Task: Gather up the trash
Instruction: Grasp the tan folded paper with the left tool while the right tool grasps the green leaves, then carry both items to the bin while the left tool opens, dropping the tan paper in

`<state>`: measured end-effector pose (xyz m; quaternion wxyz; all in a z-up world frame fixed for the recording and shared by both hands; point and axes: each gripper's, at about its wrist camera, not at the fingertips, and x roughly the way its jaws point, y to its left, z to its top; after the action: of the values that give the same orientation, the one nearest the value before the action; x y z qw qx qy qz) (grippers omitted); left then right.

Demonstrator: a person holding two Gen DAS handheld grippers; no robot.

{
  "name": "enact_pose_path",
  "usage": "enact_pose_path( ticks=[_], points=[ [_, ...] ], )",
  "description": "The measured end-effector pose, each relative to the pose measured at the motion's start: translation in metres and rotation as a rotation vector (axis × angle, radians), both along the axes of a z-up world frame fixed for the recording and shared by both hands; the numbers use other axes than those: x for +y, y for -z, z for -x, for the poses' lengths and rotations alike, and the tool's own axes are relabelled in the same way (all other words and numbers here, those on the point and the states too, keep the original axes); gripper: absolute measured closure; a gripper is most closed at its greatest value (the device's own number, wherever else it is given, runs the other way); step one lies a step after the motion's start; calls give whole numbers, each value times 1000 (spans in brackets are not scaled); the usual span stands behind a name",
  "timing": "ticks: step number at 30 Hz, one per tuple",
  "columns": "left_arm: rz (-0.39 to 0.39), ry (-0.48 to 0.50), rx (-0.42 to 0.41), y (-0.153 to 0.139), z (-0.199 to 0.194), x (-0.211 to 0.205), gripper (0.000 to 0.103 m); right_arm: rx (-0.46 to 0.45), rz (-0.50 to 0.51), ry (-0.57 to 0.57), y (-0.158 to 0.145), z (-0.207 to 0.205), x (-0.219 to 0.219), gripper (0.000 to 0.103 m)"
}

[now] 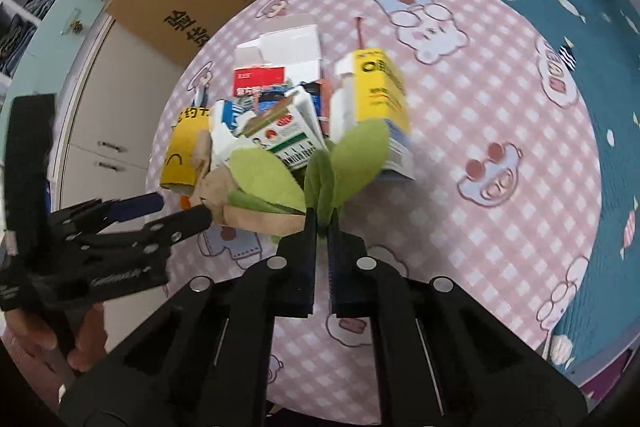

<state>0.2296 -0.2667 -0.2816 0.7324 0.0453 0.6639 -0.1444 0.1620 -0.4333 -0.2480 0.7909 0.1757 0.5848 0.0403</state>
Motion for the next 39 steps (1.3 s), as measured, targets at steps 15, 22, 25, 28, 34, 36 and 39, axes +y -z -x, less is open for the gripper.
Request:
enact_pose_path(
  ticks=[15,22,25,28,34,36,39],
  points=[
    [201,38,-59,-38,9,19,99,-65,-59,20,-46,19,16,98],
    [290,34,-100,-69,23,66,99,-126,-46,7,-77,22,56,98],
    [261,32,-126,-75,32,89,99,-135,43,39,-77,26,69,98],
    [207,22,-124,-73,35,113,99,-100,148,152,-52,26,64,74],
    [150,-12,-126,-65,33,146,99,-29,151,349,-7,24,39,45],
    [143,-29,-113,-58,31,152,99,-12,118,375,7,19,29,45],
    [128,-49,-89,-48,27,153,99,11,124,360,26,4,21,56]
  ],
)
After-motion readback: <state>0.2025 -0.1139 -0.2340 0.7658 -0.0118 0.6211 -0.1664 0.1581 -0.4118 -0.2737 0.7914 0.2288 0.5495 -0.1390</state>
